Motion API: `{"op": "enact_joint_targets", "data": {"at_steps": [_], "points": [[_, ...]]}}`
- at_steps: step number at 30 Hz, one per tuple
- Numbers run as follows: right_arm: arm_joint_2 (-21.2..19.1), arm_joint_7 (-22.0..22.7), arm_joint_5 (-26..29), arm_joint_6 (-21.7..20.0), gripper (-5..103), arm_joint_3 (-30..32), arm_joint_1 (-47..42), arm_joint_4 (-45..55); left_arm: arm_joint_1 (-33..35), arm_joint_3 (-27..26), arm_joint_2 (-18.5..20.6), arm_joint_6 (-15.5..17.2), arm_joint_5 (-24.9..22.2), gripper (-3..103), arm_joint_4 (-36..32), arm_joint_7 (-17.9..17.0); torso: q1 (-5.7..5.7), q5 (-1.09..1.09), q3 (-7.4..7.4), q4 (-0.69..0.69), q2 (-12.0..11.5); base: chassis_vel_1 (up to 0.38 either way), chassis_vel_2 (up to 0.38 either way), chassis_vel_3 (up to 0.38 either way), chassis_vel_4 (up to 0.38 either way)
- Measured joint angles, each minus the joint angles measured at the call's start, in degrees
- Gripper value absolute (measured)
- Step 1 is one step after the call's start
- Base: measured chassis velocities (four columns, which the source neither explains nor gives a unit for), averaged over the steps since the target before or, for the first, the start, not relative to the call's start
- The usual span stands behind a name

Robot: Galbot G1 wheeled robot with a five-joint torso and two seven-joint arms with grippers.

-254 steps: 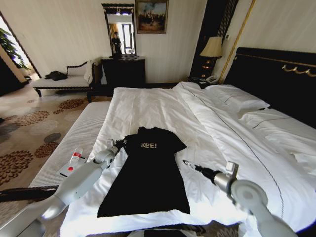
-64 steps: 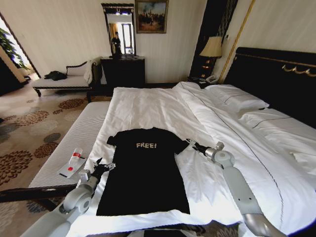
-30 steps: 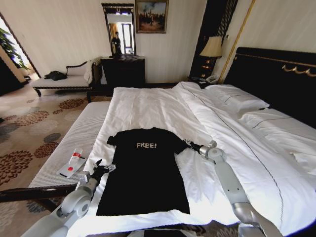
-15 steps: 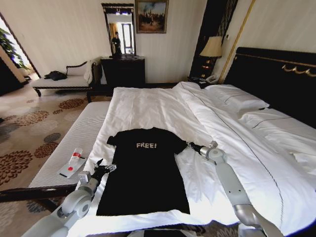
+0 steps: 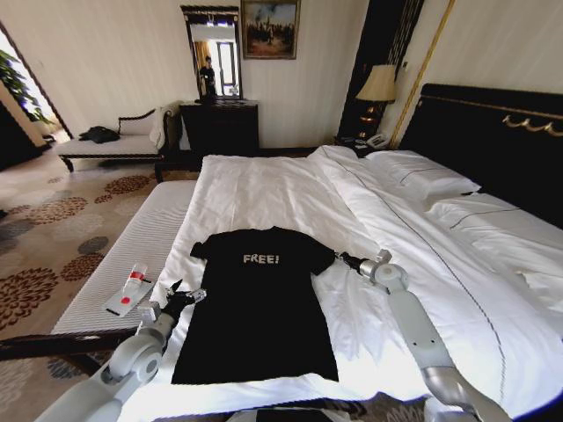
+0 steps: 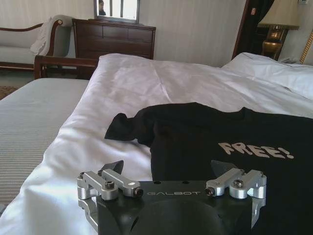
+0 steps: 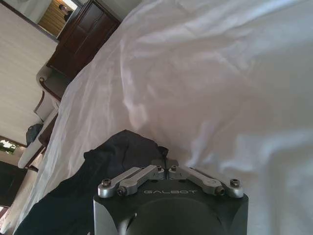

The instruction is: Fold the clothes on the bed.

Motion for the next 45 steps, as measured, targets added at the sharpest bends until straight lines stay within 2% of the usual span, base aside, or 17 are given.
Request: {"op": "enact_joint_targets", "data": {"at_steps": [8, 20, 32, 45], "points": [[0.47, 1.86, -0.81, -0.13, 0, -3.03, 0.79, 3.95, 0.81, -0.44, -0.76, 0.04, 0.41, 100, -0.84, 0.01, 0.00, 0.00, 0.00, 0.01, 0.00, 0.000, 0.000, 0.000, 0.000], [1.79, 4.21, 0.02, -1.07, 0, -14.08, 5.47, 8.16, 2.98, -2.72, -2.45, 0.05, 0.95, 100, -2.36, 0.42, 0.00, 0.01, 0.00, 0.02, 0.00, 0.000, 0.000, 0.000, 0.000], [6.75, 3.98, -1.73, -1.09, 0, -19.34, 9.73, 3.28, 3.59, -3.32, -2.69, 0.16, 0.89, 100, -3.05, 0.44, 0.00, 0.00, 0.00, 0.02, 0.00, 0.000, 0.000, 0.000, 0.000], [9.03, 2.12, -5.58, -0.46, 0, -23.10, 10.93, -1.22, 3.74, -3.71, -2.36, 0.29, 0.79, 100, -3.27, 0.40, 0.00, 0.01, 0.00, 0.01, 0.00, 0.000, 0.000, 0.000, 0.000]]}}
